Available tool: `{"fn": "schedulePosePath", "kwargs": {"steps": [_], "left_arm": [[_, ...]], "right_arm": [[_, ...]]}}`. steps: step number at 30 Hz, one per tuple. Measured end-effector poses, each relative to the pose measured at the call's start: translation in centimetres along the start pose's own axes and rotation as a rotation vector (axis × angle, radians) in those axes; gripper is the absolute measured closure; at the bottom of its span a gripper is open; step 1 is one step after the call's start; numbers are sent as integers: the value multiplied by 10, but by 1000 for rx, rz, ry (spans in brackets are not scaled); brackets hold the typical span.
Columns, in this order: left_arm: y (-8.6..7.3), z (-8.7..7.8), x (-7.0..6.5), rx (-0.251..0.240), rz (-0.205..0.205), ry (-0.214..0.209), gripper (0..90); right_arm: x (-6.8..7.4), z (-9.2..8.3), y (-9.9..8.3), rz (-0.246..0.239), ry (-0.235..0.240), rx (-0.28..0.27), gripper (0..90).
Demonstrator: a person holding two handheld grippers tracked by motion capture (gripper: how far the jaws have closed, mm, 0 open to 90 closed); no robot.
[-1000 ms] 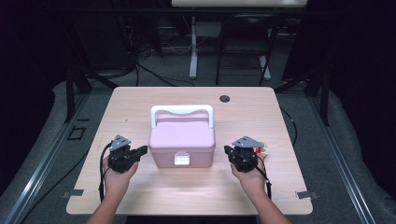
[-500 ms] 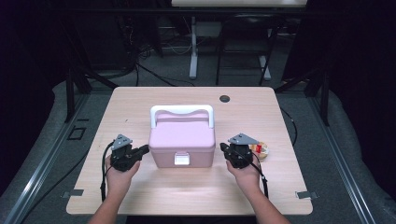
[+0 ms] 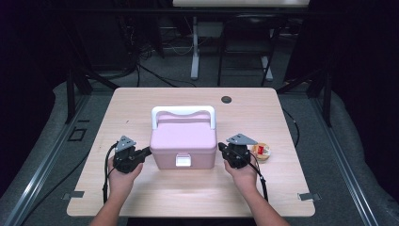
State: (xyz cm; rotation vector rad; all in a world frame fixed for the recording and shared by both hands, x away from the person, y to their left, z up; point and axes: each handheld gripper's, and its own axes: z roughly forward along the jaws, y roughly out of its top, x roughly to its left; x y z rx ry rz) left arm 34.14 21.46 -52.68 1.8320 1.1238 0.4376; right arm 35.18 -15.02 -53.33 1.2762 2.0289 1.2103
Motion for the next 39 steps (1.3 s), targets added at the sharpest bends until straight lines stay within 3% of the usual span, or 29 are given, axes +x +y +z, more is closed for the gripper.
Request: {"fn": "schedulePosePath", "kwargs": {"steps": [5,7,18,39], "left_arm": [[0,1,-1,4,3,-6,900],[0,1,-3,13,12,3,900],[0,0,-9,21,48,-1,900],[-3,-10,-30,81,56,-27,900]], "right_arm": [[3,2,0,-11,11,3,900],[7,2,-1,-42,-9,7,900],[5,-1,-1,-23,3,31,900],[8,-32,-11,-72,0,92,900]]}}
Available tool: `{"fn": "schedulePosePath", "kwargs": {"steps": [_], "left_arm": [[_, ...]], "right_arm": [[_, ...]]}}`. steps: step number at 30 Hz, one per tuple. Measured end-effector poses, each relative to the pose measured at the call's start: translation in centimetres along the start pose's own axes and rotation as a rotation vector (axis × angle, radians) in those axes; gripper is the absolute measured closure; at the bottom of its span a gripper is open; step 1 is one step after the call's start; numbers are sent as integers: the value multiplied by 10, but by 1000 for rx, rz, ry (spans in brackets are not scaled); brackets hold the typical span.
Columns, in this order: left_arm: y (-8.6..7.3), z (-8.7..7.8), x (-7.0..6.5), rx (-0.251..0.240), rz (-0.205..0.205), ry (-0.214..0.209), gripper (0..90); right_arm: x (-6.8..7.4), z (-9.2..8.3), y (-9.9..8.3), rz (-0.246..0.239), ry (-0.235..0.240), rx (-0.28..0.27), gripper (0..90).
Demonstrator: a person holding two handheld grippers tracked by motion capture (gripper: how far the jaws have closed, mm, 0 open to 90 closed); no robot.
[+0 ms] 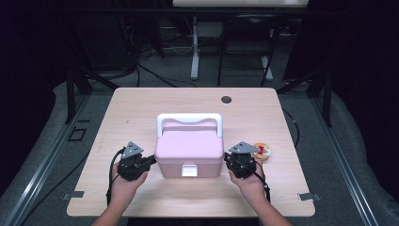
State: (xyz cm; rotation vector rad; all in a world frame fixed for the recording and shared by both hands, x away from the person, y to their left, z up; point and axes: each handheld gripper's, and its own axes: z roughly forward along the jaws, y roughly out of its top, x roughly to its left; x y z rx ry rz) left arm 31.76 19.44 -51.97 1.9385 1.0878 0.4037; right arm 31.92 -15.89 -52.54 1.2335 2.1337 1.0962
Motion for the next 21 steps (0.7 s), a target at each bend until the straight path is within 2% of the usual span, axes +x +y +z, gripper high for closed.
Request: {"fn": "schedulePosePath", "kwargs": {"steps": [4,8,13,16,21], "left_arm": [[-2,-3,-4,11,6,-10,900],[-7,-8,-10,7,-21,-15,900],[-8,-11,-14,17,-11,-18,900],[-11,-13,-16,11,-28,-25,900],[-13,-17,-20,24,-9,-27,900]], "right_arm": [[1,-5,-3,1,5,5,900],[4,-12,-7,0,17,12,900],[7,-20,-12,-10,12,22,900],[8,-23,-14,-6,15,22,900],[11,-28,-18,-3,13,28,900]]}}
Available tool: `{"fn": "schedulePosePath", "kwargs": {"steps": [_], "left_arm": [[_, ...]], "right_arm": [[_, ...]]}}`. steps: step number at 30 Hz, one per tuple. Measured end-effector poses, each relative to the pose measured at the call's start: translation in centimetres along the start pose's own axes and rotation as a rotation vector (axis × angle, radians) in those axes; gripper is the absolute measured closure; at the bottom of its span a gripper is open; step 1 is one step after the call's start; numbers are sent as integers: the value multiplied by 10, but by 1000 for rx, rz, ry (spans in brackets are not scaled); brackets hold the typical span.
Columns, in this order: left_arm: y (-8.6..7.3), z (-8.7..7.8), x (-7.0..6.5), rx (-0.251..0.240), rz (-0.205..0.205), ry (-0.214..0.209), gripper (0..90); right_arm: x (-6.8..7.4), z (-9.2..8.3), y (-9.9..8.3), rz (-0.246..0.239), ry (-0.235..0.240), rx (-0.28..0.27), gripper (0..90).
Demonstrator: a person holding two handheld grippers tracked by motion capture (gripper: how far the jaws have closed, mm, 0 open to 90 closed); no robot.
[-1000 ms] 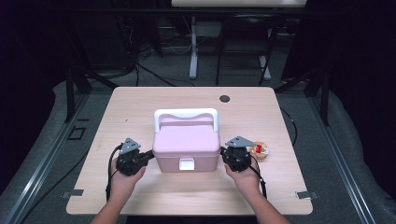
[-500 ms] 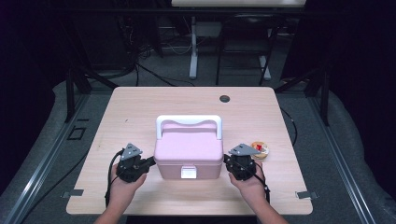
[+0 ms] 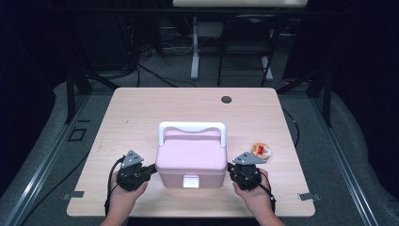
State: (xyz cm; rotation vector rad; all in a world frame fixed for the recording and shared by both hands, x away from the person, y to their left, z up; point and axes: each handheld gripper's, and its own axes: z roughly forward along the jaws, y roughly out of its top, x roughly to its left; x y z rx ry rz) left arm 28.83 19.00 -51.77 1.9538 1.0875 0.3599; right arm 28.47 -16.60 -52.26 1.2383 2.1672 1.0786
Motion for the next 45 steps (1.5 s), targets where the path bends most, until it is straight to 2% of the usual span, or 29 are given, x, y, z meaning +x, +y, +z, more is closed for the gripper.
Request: {"fn": "schedulePosePath", "kwargs": {"steps": [6,10,18,25,26,29,31,32,35,39,43,45], "left_arm": [[-6,-6,-5,3,-18,-14,900],[-10,-10,-9,6,-10,-28,900],[-14,-14,-14,2,19,-41,900],[-17,-16,-10,0,20,-86,900],[-18,-15,-8,-7,1,-105,900],[-17,-14,-6,-11,2,-106,900],[-17,-14,-5,-7,4,-101,900],[-17,-14,-2,-12,-3,-101,900],[-15,-17,2,-27,-18,-98,896],[-13,-19,6,-36,-31,-93,835],[-10,-24,11,-36,-38,-97,757],[-5,-31,12,-64,-49,-97,735]], "right_arm": [[6,-8,-5,-4,3,10,900],[9,-15,-10,-19,2,12,900],[11,-21,-17,-12,-1,0,900],[11,-23,-21,-12,9,4,900],[8,-23,-22,3,27,3,900],[7,-26,-23,8,41,-12,900],[7,-26,-23,8,37,-17,900],[4,-27,-24,0,19,-18,900],[-1,-28,-26,14,10,-25,900],[-9,-32,-27,43,-3,-38,887],[-15,-37,-25,55,7,-49,845],[-19,-43,-19,55,19,-63,790]]}}
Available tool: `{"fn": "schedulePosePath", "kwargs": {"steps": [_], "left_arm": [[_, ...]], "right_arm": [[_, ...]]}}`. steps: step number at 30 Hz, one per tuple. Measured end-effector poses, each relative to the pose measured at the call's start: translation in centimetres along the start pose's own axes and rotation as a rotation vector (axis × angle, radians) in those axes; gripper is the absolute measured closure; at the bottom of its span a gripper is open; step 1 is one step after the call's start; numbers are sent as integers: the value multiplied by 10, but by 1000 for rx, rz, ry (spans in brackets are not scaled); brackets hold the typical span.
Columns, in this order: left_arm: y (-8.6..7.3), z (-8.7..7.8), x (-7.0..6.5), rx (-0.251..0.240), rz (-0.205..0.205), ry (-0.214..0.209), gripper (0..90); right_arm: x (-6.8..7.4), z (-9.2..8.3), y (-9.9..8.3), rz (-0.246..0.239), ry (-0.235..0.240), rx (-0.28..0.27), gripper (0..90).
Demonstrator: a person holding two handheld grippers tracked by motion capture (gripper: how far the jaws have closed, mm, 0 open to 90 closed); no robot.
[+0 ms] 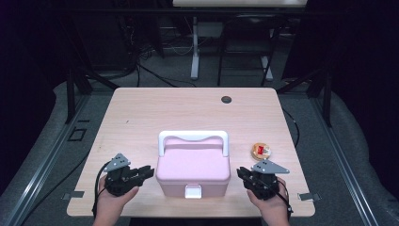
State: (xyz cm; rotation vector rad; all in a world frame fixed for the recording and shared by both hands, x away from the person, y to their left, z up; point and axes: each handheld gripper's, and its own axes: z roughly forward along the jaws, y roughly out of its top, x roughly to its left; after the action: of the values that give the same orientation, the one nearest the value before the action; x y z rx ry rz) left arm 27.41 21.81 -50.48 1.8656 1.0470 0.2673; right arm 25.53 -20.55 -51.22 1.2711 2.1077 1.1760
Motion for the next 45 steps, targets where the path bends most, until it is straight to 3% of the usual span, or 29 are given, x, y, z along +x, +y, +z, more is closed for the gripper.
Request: {"fn": "schedulePosePath", "kwargs": {"steps": [12,19,29,45], "left_arm": [[14,-13,0,-6,-1,-15,638],[33,-15,-5,-3,20,-38,601],[53,-8,-10,-8,35,-56,548],[72,12,-14,-7,45,-71,494]], "right_arm": [[-6,-15,18,9,52,-33,717],[-4,-17,38,-8,92,-42,665],[0,-12,61,-17,139,-67,606],[0,4,73,4,185,-72,541]]}}
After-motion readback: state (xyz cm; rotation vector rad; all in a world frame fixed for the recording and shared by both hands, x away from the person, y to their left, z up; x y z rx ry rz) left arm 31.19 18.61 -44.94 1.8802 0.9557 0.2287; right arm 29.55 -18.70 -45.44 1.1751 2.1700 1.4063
